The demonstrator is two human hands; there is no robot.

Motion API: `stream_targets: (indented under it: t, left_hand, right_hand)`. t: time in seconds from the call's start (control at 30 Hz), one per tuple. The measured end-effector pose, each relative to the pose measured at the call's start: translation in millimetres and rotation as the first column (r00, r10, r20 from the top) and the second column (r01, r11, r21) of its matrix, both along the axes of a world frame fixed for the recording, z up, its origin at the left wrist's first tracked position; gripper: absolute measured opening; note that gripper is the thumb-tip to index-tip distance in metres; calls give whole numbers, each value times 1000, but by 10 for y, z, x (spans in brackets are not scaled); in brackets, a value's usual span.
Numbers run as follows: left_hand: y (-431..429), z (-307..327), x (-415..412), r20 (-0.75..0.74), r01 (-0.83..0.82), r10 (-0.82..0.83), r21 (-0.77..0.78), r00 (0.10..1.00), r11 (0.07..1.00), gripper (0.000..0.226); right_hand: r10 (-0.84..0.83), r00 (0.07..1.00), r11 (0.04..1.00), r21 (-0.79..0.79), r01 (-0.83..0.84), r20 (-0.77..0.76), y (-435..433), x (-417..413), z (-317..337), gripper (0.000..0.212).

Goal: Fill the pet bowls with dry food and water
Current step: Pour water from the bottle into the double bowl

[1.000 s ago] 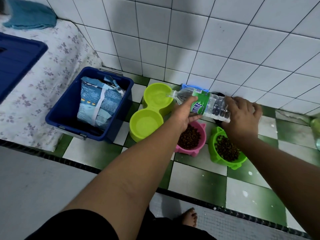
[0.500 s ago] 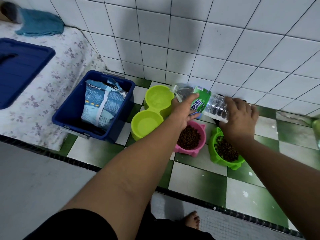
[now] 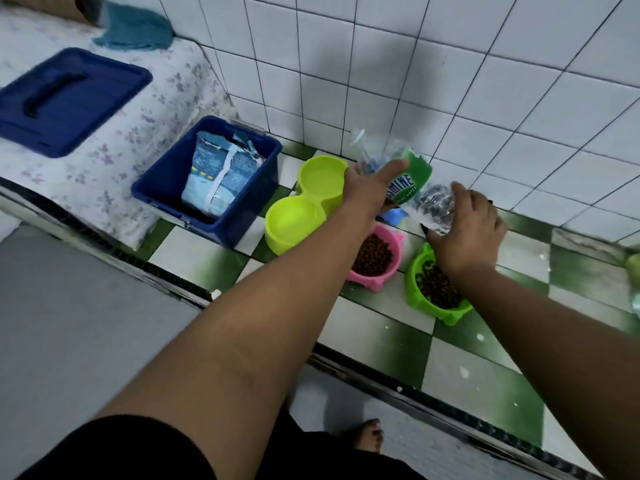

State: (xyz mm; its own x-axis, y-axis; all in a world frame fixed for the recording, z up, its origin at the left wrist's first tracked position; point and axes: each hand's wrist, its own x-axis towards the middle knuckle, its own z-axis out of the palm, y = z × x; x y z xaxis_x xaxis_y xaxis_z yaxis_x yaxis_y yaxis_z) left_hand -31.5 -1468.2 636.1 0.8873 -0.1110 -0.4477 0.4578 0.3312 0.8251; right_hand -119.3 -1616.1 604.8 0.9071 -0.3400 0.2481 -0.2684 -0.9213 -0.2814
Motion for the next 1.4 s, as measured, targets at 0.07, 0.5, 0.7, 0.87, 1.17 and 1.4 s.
stream_targets:
  t: [0.07,0.5,0.7,0.87,1.17,1.4]
  left_hand:
    - [33,-44,-84,-1,-2,2,-13,1000,1000,66]
    - [473,-416,-455,-95,-30,17,-136,995,990,75]
    - [581,-530,-512,-124,0,-21,-168,992,986,77]
    - [628,-592,-572,-143,0,-23,-156,989,988,68]
    - [694,-679,-650,-167,5,-32,-157,985,988,57]
    - [704,-711,-690,-173,15,-43,-158,984,987,59]
  right_hand:
    - [8,1000,1000,-13,-8,-8,17,-68,11,92]
    - [-1,995,993,-113,-11,-102,402,-463,-169,92]
    - [10,994,991,-135,-25,-110,467,-551,-199,90]
    - [29,994,984,-170,-47,-106,478,-610,-213,87]
    - [42,991,977,-202,-66,-123,513,-675,-226,81]
    - [44,989,967,-243,-78,-141,510,-712,-181,81]
